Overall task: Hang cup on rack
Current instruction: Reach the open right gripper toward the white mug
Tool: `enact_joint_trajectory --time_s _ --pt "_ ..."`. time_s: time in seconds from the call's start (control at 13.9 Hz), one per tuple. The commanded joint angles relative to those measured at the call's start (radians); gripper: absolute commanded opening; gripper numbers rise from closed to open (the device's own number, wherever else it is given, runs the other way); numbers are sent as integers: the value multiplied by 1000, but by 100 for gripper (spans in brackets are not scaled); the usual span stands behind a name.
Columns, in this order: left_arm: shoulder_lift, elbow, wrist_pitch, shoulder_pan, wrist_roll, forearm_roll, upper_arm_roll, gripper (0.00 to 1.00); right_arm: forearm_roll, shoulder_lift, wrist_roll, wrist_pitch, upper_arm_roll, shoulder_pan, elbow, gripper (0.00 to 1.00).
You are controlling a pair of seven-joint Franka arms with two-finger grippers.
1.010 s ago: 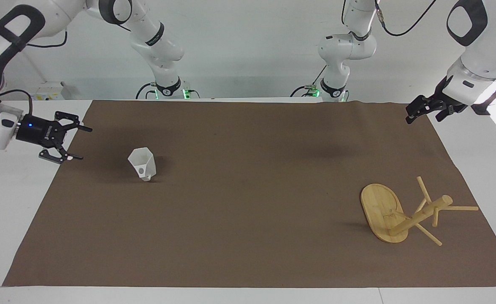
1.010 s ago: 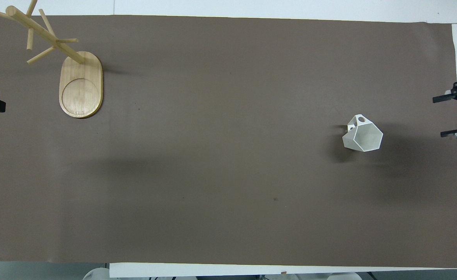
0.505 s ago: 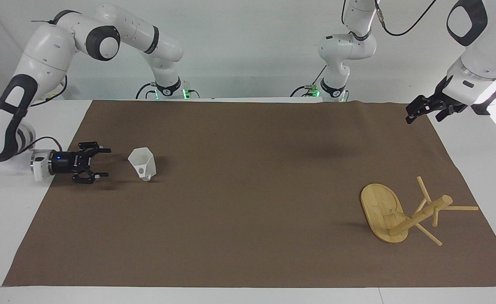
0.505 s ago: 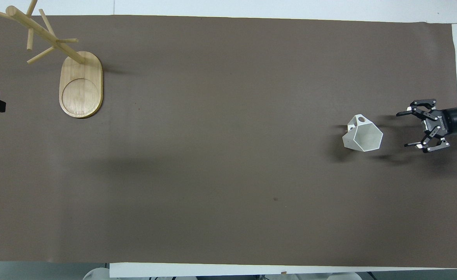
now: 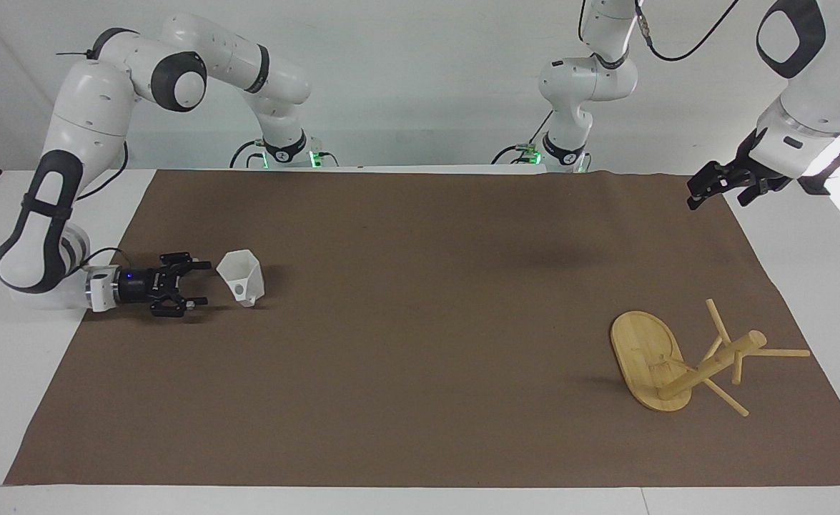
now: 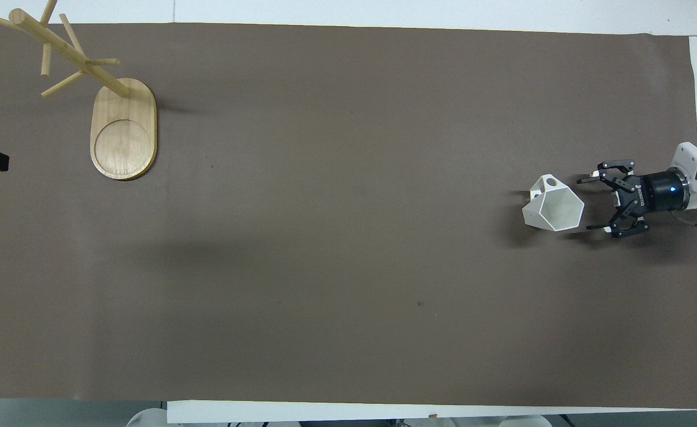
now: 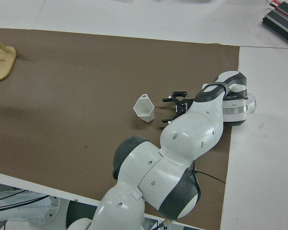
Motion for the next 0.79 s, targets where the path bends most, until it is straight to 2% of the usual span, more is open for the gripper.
enact_joint_trajectory --time_s 0.0,0.29,0.72 --pt "-3 9 -19 16 -13 19 -18 100 25 -46 -25 43 2 28 -88 100" --pt "-3 9 -19 17 -13 19 -18 100 32 -60 -63 72 2 47 -147 100" --pt "-3 9 -19 16 -13 19 -18 100 52 -71 -119 60 2 70 -174 100"
